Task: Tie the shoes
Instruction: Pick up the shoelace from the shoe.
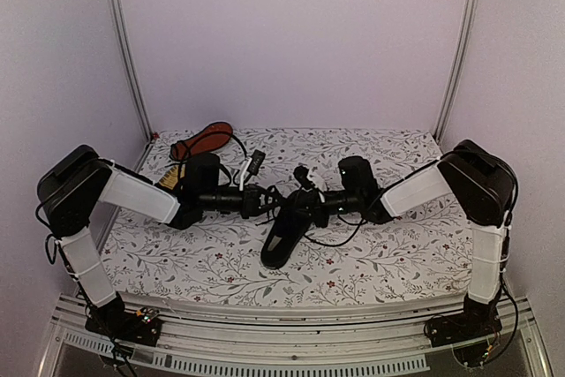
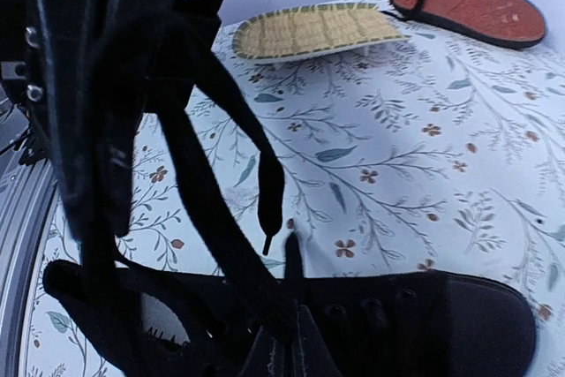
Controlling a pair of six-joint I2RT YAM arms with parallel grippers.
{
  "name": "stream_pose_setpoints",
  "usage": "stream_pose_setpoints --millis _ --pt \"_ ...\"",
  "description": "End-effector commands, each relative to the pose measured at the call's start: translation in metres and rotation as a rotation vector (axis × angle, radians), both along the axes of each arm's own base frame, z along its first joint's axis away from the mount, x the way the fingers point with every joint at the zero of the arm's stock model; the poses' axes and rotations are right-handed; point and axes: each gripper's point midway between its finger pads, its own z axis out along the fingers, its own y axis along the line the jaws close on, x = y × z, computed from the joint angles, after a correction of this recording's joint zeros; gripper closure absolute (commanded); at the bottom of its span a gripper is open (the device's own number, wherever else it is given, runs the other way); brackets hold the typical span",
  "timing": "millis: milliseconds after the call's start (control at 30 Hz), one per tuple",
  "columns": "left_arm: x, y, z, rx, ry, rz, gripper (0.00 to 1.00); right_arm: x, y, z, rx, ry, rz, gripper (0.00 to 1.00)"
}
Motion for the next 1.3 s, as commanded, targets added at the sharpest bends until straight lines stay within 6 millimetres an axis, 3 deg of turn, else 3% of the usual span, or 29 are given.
stream_pose_setpoints --millis 0,133,233,400,767,867,933,1267 --pt "0.005 0.006 0.008 -0.004 -0.034 0.026 1.0 0.016 -0.026 0.069 0.076 -0.119 -0.143 0.98" --pt "0.007 0.007 0.009 -0.006 -0.039 0.035 1.0 0.009 -0.044 0.073 0.019 -0.104 -0.182 0.98" --pt "0.011 0.007 0.01 -0.005 -0.045 0.052 1.0 0.001 -0.05 0.071 -0.032 -0.045 -0.18 0.98" --pt "0.016 0.009 0.008 0.009 -0.045 0.086 1.0 -0.016 -0.056 0.085 -0.04 0.06 -0.203 0.98" --pt "0.027 0.008 0.011 0.02 -0.077 0.146 1.0 -0.04 -0.043 0.107 -0.195 0.198 -0.29 0.98" --pt "0.031 0.008 0.009 0.04 -0.085 0.17 1.0 -0.041 -0.044 0.108 -0.234 0.221 -0.317 0.98" --pt "0.035 0.007 0.004 0.076 -0.083 0.195 1.0 -0.036 -0.041 0.121 -0.231 0.216 -0.336 0.98" --pt "0.042 0.003 -0.001 0.153 -0.11 0.258 1.0 -0.037 -0.025 0.147 -0.229 0.25 -0.327 0.98"
